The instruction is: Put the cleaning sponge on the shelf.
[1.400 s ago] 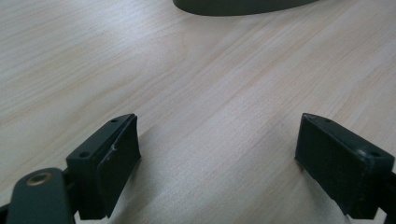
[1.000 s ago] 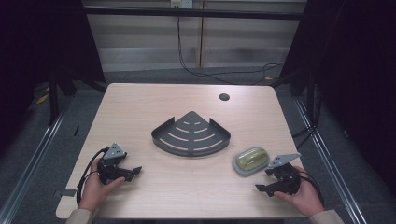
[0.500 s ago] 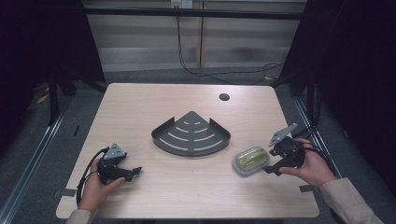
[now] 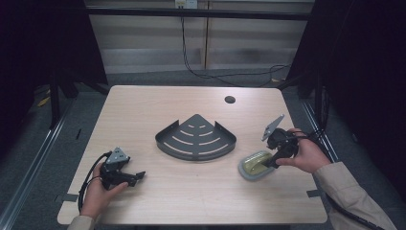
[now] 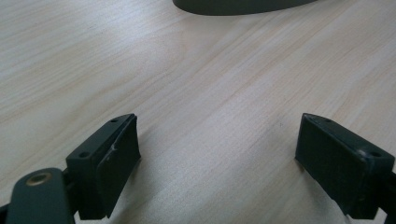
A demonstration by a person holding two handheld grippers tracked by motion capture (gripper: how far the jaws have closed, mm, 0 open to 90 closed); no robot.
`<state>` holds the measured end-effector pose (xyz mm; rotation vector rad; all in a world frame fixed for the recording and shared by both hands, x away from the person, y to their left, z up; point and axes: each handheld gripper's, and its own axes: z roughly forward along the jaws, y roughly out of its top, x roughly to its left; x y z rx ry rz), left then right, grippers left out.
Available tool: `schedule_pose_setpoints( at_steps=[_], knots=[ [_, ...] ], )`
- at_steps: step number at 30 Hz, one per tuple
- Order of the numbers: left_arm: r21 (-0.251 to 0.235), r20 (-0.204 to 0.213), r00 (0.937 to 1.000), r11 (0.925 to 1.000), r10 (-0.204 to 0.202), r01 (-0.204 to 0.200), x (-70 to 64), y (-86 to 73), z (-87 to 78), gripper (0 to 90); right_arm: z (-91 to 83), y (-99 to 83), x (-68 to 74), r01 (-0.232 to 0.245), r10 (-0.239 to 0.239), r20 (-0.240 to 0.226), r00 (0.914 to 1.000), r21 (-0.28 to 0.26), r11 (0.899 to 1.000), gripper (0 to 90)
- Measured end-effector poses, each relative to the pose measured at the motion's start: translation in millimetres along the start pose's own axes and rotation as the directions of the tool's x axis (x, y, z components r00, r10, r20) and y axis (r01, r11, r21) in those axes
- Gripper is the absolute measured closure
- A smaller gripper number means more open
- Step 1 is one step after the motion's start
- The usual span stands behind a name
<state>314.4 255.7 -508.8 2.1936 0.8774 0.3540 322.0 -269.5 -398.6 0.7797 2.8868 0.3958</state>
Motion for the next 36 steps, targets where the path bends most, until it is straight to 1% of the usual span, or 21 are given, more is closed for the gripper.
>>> schedule_pose_setpoints(
  at_steps=[1, 5, 10, 12, 13, 15, 16, 18, 20, 21, 22, 23, 24, 25, 26, 27, 29, 31, 32, 34, 36],
  knots=[
    [0.000, 0.000, 1.0000, 1.0000, 0.000, 0.000, 0.0, 0.0, 0.0, 13.0, 0.9, 1.6, -0.4, -0.003, 0.003, -0.004, 1.0000, 0.010, 1.000, 28.8],
    [0.000, 0.000, 1.0000, 1.0000, 0.000, 0.000, 0.0, 0.0, 0.0, 13.0, 8.8, 7.4, 0.3, 0.038, -0.037, -0.016, 0.9992, 0.032, 0.999, 28.8],
    [0.000, 0.000, 1.0000, 1.0000, 0.000, 0.000, -0.1, -0.1, -0.1, 13.0, 23.8, 13.6, 0.4, 0.069, -0.067, -0.018, 0.9976, 0.101, 0.993, 28.9],
    [-0.001, 0.001, 1.0000, 1.0000, 0.001, -0.001, -0.1, -0.1, 0.0, 12.9, 28.3, 15.3, -0.3, 0.064, -0.061, -0.031, 0.9977, 0.107, 0.992, 28.6],
    [-0.001, 0.001, 1.0000, 1.0000, 0.002, -0.002, -0.1, -0.1, 0.0, 13.0, 30.2, 15.9, -1.7, 0.082, -0.079, -0.030, 0.9964, 0.107, 0.991, 29.2],
    [-0.001, 0.001, 1.0000, 1.0000, 0.002, -0.002, -0.1, -0.1, 0.0, 12.9, 32.8, 18.0, -2.4, 0.084, -0.081, -0.031, 0.9962, 0.115, 0.990, 30.3],
    [-0.001, 0.001, 1.0000, 1.0000, 0.002, -0.002, -0.1, -0.1, 0.0, 13.0, 33.8, 18.9, -3.3, 0.089, -0.084, -0.043, 0.9955, 0.118, 0.989, 35.8],
    [-0.001, 0.001, 1.0000, 1.0000, 0.002, -0.002, -0.1, -0.1, 0.0, 12.9, 36.7, 20.7, -4.0, 0.090, -0.082, -0.061, 0.9948, 0.134, 0.987, 41.2],
    [-0.001, 0.001, 1.0000, 1.0000, 0.001, -0.001, -0.1, -0.1, 0.0, 12.9, 39.4, 22.4, -3.9, 0.120, -0.111, -0.067, 0.9916, 0.157, 0.980, 50.0],
    [-0.001, 0.001, 1.0000, 1.0000, 0.001, -0.001, -0.1, -0.1, 0.0, 12.9, 39.4, 23.2, -3.7, 0.120, -0.107, -0.083, 0.9908, 0.166, 0.979, 60.4],
    [-0.001, 0.001, 1.0000, 1.0000, 0.001, -0.001, -0.1, -0.1, 0.0, 12.9, 38.7, 23.7, -3.6, 0.114, -0.097, -0.105, 0.9898, 0.173, 0.978, 70.0],
    [-0.001, 0.001, 1.0000, 1.0000, 0.001, -0.001, -0.1, -0.1, 0.0, 12.9, 37.0, 24.3, -3.2, 0.095, -0.073, -0.126, 0.9893, 0.173, 0.980, 71.4],
    [-0.001, 0.001, 1.0000, 1.0000, 0.002, -0.002, -0.1, -0.1, 0.0, 12.9, 34.9, 24.9, -3.2, 0.065, -0.044, -0.124, 0.9913, 0.168, 0.984, 71.7],
    [-0.001, 0.001, 1.0000, 1.0000, 0.001, -0.001, -0.1, -0.1, 0.0, 12.9, 32.8, 25.3, -2.7, 0.046, -0.024, -0.128, 0.9915, 0.176, 0.983, 71.8],
    [-0.001, 0.001, 1.0000, 1.0000, 0.001, -0.001, -0.1, -0.1, 0.0, 12.9, 31.2, 25.7, -1.8, 0.032, -0.004, -0.144, 0.9896, 0.191, 0.981, 71.8],
    [-0.001, 0.001, 1.0000, 1.0000, 0.002, -0.002, -0.1, -0.1, -0.1, 12.9, 30.1, 25.8, -1.9, 0.033, -0.004, -0.153, 0.9882, 0.191, 0.981, 71.8],
    [-0.001, 0.001, 1.0000, 1.0000, 0.001, -0.001, -0.1, -0.1, -0.1, 12.9, 25.3, 27.2, -1.0, 0.007, 0.018, -0.130, 0.9914, 0.191, 0.982, 71.8],
    [-0.001, 0.001, 1.0000, 1.0000, 0.002, -0.002, -0.2, -0.1, -0.1, 12.9, 18.5, 29.0, -1.1, -0.019, 0.037, -0.106, 0.9936, 0.171, 0.985, 71.8],
    [0.000, 0.000, 1.0000, 1.0000, 0.001, -0.001, -0.2, -0.1, -0.2, 13.0, 16.1, 29.9, -0.8, -0.030, 0.048, -0.105, 0.9933, 0.167, 0.986, 71.8],
    [-0.001, 0.001, 1.0000, 1.0000, 0.002, -0.002, -0.2, -0.1, -0.1, 12.9, 10.7, 31.7, -0.8, -0.038, 0.053, -0.096, 0.9939, 0.148, 0.988, 71.8],
    [0.000, 0.000, 1.0000, 1.0000, 0.001, -0.001, -0.2, -0.1, -0.2, 12.9, 6.1, 33.5, -1.3, -0.044, 0.058, -0.094, 0.9939, 0.145, 0.988, 71.8]
  ],
)
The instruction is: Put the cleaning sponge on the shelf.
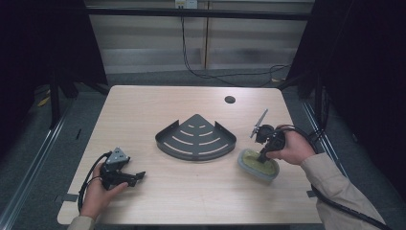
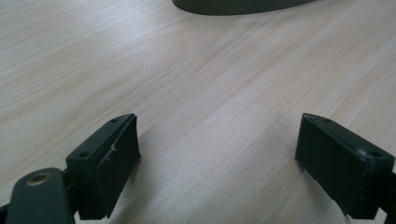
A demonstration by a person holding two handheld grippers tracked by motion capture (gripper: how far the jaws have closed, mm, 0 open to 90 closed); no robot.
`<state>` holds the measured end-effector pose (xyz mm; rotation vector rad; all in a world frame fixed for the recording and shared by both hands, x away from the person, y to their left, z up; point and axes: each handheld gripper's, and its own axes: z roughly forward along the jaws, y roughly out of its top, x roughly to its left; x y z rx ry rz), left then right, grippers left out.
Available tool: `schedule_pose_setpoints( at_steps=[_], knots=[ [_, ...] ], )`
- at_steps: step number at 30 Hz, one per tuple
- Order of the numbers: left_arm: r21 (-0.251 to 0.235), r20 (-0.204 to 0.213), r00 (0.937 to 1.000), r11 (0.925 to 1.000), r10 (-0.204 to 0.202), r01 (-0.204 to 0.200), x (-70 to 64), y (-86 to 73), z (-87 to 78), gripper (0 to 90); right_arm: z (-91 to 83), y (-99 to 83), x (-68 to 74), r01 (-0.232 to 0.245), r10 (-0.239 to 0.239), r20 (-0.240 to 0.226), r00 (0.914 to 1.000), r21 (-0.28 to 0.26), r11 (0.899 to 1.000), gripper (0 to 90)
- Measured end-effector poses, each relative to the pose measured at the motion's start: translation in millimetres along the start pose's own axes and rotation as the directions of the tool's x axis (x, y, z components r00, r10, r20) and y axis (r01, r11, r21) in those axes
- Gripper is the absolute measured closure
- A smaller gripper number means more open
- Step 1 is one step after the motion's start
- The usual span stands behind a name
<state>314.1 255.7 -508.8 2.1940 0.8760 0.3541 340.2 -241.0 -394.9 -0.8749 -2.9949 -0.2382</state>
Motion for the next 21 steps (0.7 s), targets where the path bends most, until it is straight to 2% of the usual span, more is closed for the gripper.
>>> schedule_pose_setpoints(
  at_steps=[5, 17, 21],
  knots=[
    [-0.006, 0.000, 1.0000, 1.0000, -0.006, 0.006, -0.4, 0.0, 0.4, 12.9, -10.6, 3.1, 0.0, -0.037, 0.037, 0.001, 0.9993, -0.016, 0.999, 71.8],
    [-0.006, 0.001, 1.0000, 1.0000, -0.006, 0.006, -0.3, 0.0, 0.5, 12.8, -23.4, 10.4, -7.4, -0.089, 0.089, -0.003, 0.9960, -0.029, 0.996, 71.8],
    [-0.006, 0.001, 1.0000, 1.0000, -0.006, 0.006, -0.3, 0.0, 0.5, 12.7, -29.8, 13.8, -9.8, -0.101, 0.102, 0.011, 0.9947, -0.037, 0.994, 71.8]
  ],
)
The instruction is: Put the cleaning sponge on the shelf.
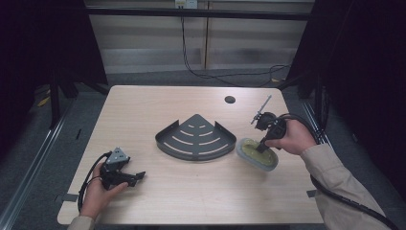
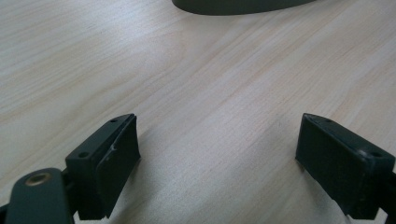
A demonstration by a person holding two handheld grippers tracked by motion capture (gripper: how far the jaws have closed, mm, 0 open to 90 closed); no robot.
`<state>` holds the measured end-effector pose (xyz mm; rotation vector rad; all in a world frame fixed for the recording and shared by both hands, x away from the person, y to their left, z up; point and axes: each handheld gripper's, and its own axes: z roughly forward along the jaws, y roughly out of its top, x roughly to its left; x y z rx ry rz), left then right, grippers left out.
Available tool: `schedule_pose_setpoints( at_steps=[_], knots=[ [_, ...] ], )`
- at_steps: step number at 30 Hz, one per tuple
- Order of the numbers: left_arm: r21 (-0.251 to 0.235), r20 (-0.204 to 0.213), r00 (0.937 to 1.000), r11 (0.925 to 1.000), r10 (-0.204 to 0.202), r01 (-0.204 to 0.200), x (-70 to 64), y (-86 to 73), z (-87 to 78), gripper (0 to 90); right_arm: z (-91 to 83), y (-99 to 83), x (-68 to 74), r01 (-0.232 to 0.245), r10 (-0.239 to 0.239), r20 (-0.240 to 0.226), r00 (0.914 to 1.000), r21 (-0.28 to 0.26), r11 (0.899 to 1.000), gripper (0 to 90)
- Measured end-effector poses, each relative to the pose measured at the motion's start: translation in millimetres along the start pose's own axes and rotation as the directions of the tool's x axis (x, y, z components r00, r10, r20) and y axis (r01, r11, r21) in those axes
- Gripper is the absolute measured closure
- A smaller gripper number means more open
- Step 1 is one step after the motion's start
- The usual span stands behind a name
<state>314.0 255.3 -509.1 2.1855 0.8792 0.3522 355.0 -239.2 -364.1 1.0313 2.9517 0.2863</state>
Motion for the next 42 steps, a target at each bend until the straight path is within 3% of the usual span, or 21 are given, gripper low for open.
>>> schedule_pose_setpoints(
  at_steps=[4, 17, 42],
  knots=[
    [0.000, 0.000, 1.0000, 1.0000, -0.001, 0.001, 0.0, 0.0, 0.0, 12.7, -6.2, 3.3, -2.8, -0.020, 0.020, 0.008, 0.9998, 0.004, 1.000, 71.8],
    [0.004, 0.003, 1.0000, 1.0000, 0.001, -0.001, 0.2, 0.2, -0.3, 12.7, -17.3, 17.1, -7.5, -0.020, 0.020, 0.012, 0.9997, 0.043, 0.999, 71.8],
    [0.009, 0.003, 1.0000, 0.9999, 0.007, -0.007, 0.2, 0.3, -0.2, 11.9, -23.3, 59.0, -7.3, -0.039, 0.039, 0.048, 0.9981, -0.013, 0.999, 71.7]
  ],
)
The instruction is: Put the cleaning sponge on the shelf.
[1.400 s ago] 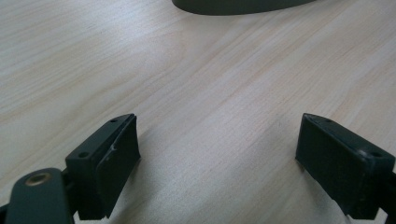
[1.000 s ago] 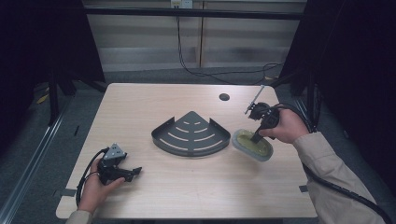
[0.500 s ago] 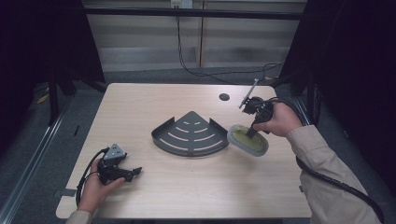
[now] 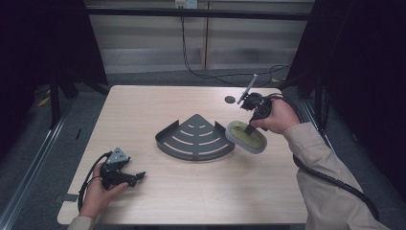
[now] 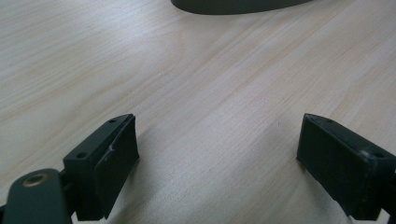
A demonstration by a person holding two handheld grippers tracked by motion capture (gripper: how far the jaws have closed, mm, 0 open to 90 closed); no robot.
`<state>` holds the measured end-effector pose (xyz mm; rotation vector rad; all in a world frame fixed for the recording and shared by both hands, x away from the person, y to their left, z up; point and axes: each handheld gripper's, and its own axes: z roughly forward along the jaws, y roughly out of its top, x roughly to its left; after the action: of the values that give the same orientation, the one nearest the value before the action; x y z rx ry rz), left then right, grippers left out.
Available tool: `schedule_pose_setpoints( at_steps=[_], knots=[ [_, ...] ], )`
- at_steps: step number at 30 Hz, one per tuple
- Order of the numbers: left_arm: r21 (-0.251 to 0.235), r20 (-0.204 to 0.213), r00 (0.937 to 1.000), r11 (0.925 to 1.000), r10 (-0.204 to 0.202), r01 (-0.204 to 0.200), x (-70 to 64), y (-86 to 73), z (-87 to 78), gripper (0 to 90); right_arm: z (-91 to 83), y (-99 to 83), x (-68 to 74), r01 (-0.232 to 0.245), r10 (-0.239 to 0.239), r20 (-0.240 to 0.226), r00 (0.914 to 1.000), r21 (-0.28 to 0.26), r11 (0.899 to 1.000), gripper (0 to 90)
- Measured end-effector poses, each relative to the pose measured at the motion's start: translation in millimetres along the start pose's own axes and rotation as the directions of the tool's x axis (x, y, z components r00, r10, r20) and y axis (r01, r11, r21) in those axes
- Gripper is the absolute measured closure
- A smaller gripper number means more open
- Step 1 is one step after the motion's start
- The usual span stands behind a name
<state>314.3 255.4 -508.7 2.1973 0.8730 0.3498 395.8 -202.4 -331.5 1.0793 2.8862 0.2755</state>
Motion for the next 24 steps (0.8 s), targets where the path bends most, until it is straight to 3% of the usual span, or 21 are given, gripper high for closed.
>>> schedule_pose_setpoints(
  at_steps=[12, 24],
  knots=[
    [0.000, -0.001, 1.0000, 1.0000, 0.002, -0.002, 0.0, 0.1, 0.0, 11.5, -4.2, 16.5, -1.9, -0.018, 0.018, 0.007, 0.9998, -0.039, 0.999, 71.7],
    [0.000, 0.000, 1.0000, 1.0000, 0.002, -0.002, 0.0, 0.1, 0.0, 11.5, 3.8, 30.9, -1.0, -0.011, 0.011, 0.009, 0.9999, -0.034, 0.999, 71.7]
  ],
)
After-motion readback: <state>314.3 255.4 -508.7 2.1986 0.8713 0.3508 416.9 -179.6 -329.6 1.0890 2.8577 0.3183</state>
